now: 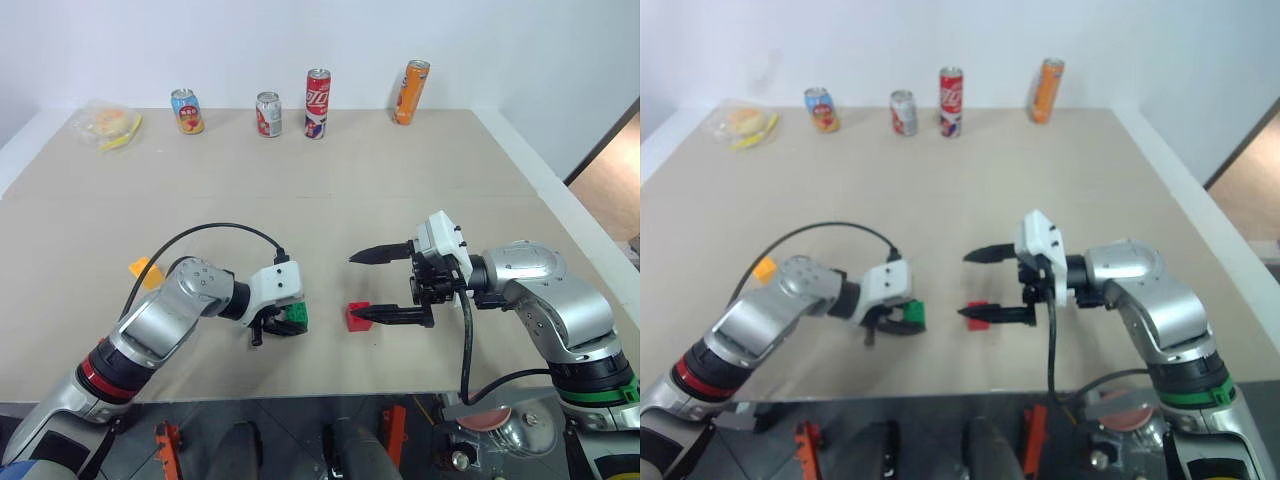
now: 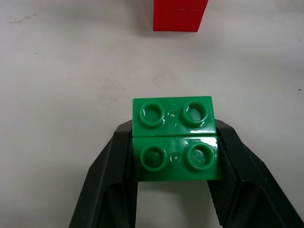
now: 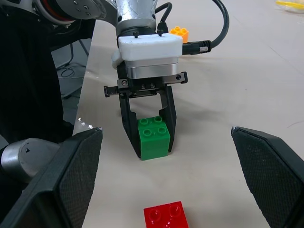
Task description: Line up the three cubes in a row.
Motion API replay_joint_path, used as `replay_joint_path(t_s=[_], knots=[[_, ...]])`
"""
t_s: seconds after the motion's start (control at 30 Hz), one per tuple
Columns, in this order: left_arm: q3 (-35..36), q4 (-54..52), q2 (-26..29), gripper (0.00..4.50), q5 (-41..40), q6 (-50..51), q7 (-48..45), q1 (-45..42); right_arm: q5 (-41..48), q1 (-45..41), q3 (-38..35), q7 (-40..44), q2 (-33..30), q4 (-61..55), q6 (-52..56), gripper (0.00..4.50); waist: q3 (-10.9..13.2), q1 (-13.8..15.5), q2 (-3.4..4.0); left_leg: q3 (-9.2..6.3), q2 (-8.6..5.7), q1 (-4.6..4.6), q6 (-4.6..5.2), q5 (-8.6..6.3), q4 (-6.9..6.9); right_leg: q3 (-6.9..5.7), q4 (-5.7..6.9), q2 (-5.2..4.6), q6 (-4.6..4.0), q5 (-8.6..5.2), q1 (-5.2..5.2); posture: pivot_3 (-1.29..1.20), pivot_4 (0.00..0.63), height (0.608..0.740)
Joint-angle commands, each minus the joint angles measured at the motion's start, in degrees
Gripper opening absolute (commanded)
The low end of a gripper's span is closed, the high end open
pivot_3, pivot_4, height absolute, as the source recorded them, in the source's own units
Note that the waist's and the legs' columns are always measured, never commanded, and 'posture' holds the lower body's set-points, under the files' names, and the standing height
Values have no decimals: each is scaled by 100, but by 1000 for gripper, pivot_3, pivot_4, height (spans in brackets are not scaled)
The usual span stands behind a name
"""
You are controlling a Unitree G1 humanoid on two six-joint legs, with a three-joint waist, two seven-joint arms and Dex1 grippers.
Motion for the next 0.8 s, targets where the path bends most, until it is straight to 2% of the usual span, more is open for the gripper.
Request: replay_joint_path(t_s=[0.03,0.23,0.27,0.33,0.47,0.67,0.8], knots=[[-95,-169,-3,1356,6,-82,-20,-55,38,-49,-133,-1,-67,-111,-91,4500,0,0,0,0,0,0,0,0,1,0,0,0,0,0,0,0,150,740],[-81,-138,66,1356,6,-194,-59,-45,38,-52,-123,7,-67,-96,-112,4500,0,0,0,0,0,0,0,0,2,0,0,0,0,0,1,0,150,740],[-79,-130,74,2365,4,-213,-64,-48,38,-55,-122,9,-66,-90,-115,4500,0,0,0,0,0,0,0,0,2,0,0,0,0,0,1,0,150,740],[-77,-120,82,2864,-2,-233,-63,-53,37,-59,-121,14,-64,-82,-122,4500,0,0,0,0,0,0,0,0,2,0,0,0,0,0,0,0,150,740],[-83,-128,88,4323,-26,-227,-59,-58,29,-78,-117,30,-59,-55,-147,4500,0,0,0,0,0,0,0,0,2,0,0,1,0,0,0,0,150,740],[-50,-131,67,4416,-51,-288,-64,-72,37,-112,-121,64,-73,-18,-162,4500,0,0,0,0,0,0,0,0,2,0,0,1,0,0,0,0,150,740],[245,-272,7,4416,-336,-270,-86,-84,92,-162,-148,115,-86,6,-133,4500,0,1,0,0,0,0,0,0,2,0,0,1,0,0,0,0,150,740]])
